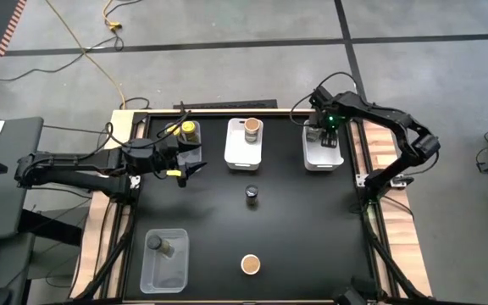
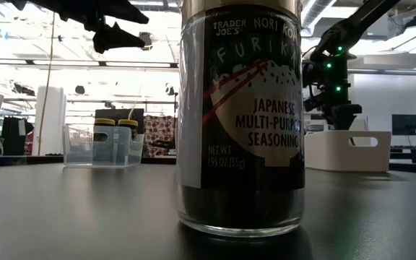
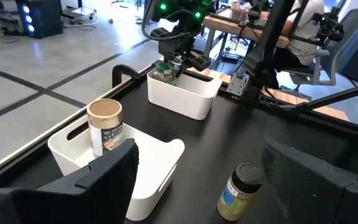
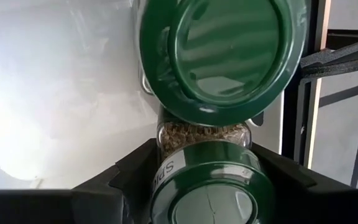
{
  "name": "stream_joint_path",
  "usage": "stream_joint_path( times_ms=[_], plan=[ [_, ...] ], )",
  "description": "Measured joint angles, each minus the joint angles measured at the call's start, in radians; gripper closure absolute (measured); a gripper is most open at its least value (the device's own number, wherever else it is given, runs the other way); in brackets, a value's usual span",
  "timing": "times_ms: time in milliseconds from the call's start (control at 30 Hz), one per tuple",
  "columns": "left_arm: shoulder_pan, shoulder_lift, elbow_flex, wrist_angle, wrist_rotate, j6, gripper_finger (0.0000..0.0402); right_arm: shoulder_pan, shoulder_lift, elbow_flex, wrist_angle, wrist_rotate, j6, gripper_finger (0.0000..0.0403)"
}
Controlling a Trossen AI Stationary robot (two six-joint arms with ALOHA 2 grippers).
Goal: Sort spices by type
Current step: Put the green spice bottle into the right white bin
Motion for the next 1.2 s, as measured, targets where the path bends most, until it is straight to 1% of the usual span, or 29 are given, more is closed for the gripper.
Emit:
stream_joint_path(
  times_ms=[1200],
  plan=[
    [0.000,0.000,0.000,-0.014,0.000,-0.008,0.0081,0.000,-0.001,0.002,0.002,-0.005,0.004,0.0152]
  ],
)
